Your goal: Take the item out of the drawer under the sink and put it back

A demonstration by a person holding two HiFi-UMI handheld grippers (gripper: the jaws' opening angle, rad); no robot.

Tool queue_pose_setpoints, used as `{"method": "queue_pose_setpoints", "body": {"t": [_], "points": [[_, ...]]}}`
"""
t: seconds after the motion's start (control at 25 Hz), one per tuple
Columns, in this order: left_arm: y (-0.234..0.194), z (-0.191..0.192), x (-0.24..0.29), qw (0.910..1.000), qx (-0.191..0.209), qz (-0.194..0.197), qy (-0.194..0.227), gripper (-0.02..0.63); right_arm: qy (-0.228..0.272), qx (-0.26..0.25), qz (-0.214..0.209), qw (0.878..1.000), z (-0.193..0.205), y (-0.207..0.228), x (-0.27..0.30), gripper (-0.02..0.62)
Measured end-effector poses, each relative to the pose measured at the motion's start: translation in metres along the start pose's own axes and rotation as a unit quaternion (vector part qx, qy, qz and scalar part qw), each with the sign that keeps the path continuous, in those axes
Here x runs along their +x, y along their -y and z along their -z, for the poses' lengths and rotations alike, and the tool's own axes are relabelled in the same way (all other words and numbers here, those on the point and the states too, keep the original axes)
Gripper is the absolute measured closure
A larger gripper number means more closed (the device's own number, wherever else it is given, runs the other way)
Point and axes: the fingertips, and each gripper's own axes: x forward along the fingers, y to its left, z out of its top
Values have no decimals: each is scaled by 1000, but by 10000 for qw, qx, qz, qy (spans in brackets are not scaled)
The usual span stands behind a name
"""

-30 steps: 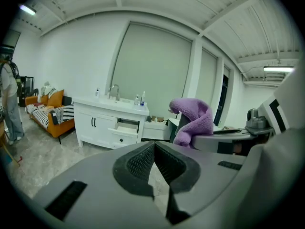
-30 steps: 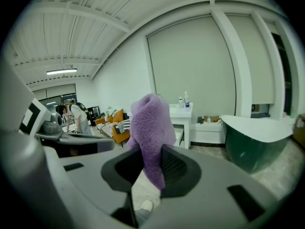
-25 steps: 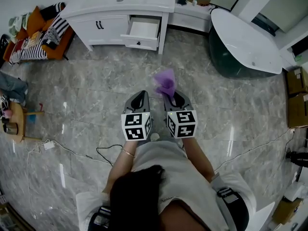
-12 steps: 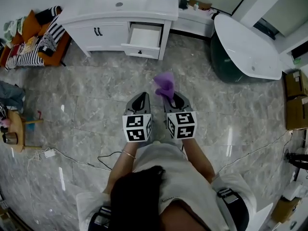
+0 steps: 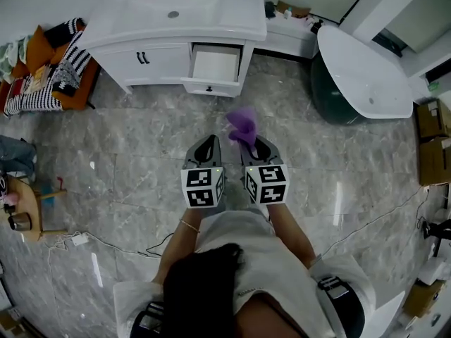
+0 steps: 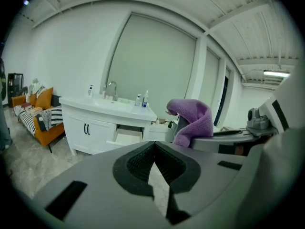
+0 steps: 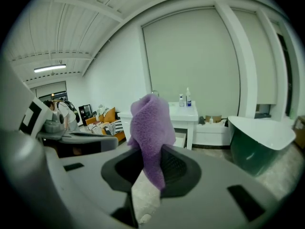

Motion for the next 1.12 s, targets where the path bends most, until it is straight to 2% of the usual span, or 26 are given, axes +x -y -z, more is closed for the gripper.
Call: {"method": "queue_pose_setpoints", "body": {"t": [0.48,0.84,1.12], "points": [[-52,-32,40,9996,115,259,-45,601,21,195,375,9991,-26,-8,51,499],[-65,-46,54,9991,130,405,36,601,65,245,571,9980,-37,-4,65,499],[-63,-48,62,9986,196,484,17,601,55,265,523,9983,-39,-6,73,499]]}}
